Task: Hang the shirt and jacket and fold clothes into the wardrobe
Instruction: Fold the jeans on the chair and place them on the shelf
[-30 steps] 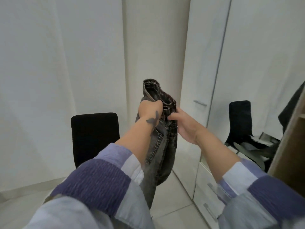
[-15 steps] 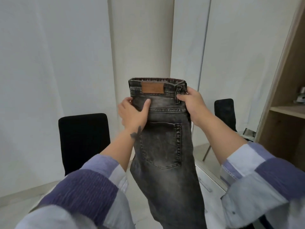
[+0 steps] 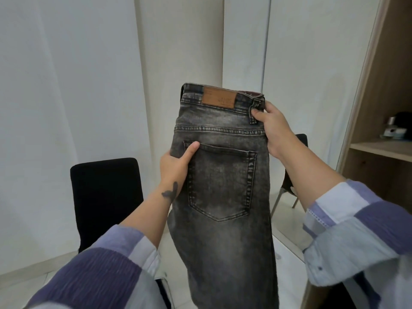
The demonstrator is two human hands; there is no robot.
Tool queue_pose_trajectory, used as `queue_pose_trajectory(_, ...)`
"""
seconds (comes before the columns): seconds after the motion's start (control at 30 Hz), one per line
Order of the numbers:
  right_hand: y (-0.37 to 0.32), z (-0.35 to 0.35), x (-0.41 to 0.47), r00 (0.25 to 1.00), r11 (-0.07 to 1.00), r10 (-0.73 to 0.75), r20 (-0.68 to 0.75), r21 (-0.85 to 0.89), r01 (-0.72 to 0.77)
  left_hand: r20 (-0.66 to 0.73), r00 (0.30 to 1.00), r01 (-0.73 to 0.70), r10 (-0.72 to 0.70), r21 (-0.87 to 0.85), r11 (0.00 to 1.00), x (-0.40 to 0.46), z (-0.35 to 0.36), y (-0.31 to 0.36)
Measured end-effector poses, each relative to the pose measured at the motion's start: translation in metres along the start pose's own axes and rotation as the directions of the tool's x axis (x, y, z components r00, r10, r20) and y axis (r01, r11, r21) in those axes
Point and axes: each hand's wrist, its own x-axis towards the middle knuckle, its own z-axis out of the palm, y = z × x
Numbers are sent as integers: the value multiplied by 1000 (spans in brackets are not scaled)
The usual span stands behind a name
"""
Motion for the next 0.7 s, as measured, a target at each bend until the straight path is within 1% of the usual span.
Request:
queue_pose_trajectory(0.13,2,2,1,1000,1000,-2,-10,29,2,-57,994,-87,89,36,996,2,0,16)
queue_pose_trajectory(0.27,18,15,5,1000,1000,-18,-4,3,18,-103,987,-108,122,128,986,3,-16,20)
queue_pose_trajectory(0.4,36,42,11,994,997,-49,95,-58,55,-184,973,-108,135,154,982,2,-41,27)
queue_pose_trajectory(0.47,42,58,19,985,990,-69,157,-113,88,-226,961,-128,160,153,980,1,-52,35)
queue_pose_trajectory(0.53,40,75,28,976,985,-100,195,-122,125,-260,944,-167,205,160,973,3,-62,46)
queue_pose_trajectory(0.63,39,101,29,973,999,-48,225,-13,52,-339,892,-245,299,194,950,8,-72,67)
queue_pose_trajectory(0.7,55,112,15,962,999,45,270,-14,-43,-378,857,-290,350,207,934,14,-78,80)
